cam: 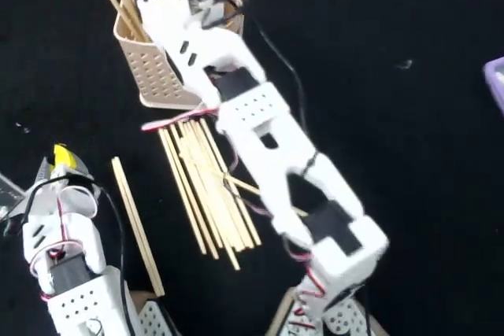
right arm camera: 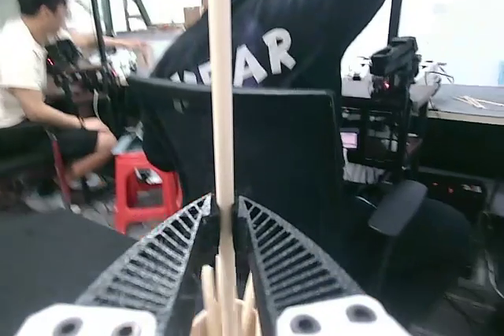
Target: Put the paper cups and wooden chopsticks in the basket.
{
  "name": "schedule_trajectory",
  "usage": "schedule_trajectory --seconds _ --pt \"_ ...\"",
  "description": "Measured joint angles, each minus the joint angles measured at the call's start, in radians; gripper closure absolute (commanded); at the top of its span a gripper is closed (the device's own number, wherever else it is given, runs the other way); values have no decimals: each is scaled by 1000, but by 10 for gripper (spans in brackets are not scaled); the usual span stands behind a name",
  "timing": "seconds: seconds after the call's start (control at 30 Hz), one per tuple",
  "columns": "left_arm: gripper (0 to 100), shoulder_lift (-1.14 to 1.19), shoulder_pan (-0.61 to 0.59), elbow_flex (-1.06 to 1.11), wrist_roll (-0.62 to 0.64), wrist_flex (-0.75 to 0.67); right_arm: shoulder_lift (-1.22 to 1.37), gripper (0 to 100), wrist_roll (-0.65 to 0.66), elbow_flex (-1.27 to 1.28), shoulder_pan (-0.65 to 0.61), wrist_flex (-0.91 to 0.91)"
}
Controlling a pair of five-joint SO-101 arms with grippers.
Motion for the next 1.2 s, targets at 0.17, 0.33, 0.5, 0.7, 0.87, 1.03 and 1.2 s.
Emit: schedule_trajectory --seconds 0.17,0.33,0.5,0.7,0.87,1.03,1.2 --pt "895 0 0 0 0 0 100 985 54 -38 5 2" --pt "895 0 0 0 0 0 98 837 68 -38 3 127" --pt "895 0 0 0 0 0 57 838 69 -38 0 311" --pt "898 0 0 0 -3 0 -86 878 71 -38 -5 551" --pt "898 0 0 0 -44 0 -261 877 71 -40 -5 961" --pt "898 0 5 0 -48 0 -325 782 114 63 -35 1364" --pt "898 0 6 0 -48 0 -325 728 304 417 -35 1293"
